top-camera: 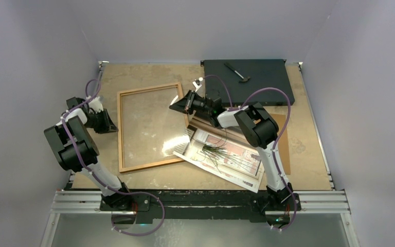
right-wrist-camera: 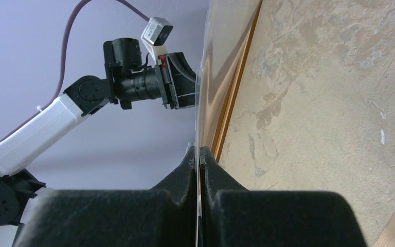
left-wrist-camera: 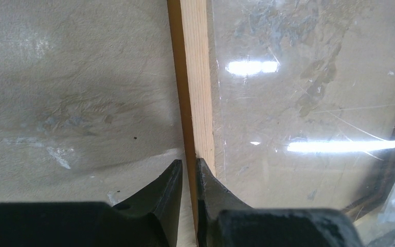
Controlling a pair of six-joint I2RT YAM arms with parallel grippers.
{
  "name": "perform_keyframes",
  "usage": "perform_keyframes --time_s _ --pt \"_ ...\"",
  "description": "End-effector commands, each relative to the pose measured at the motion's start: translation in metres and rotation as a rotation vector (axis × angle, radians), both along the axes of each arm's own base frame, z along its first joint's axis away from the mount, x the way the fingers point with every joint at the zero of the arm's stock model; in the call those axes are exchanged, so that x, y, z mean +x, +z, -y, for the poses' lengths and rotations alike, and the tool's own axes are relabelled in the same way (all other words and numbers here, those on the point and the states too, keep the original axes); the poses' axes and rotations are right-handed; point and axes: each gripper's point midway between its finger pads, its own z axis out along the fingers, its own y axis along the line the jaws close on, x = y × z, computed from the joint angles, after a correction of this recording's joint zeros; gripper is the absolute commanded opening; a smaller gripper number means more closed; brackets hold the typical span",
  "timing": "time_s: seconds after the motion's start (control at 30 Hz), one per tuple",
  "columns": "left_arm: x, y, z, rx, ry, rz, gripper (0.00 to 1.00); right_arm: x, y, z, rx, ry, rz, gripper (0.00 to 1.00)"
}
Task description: Put the photo into the frame
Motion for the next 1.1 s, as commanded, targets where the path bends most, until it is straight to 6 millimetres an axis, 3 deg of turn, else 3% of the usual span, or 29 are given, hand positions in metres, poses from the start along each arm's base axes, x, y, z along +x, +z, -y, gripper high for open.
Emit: perform_keyframes --time_s 0.0,0.33,0.77,1.07 --pt "0.001 -0.014 0.001 0.033 -0.009 -0.037 0.12 -0.004 0.032 -0.006 0.069 0.033 0.112 0.00" --pt "0.000 -0.022 0.008 0.027 -0.024 -0.052 0.09 0.000 0.031 -0.014 0.045 -0.009 0.173 0.00" --pt "-0.002 -0.024 0.007 0.034 -0.022 -0.065 0.08 0.012 0.033 -0.006 -0.029 -0.109 0.246 0.00" --pt "0.000 -0.023 0.003 0.047 -0.016 -0.069 0.07 0.002 0.068 0.005 -0.022 -0.133 0.406 0.00"
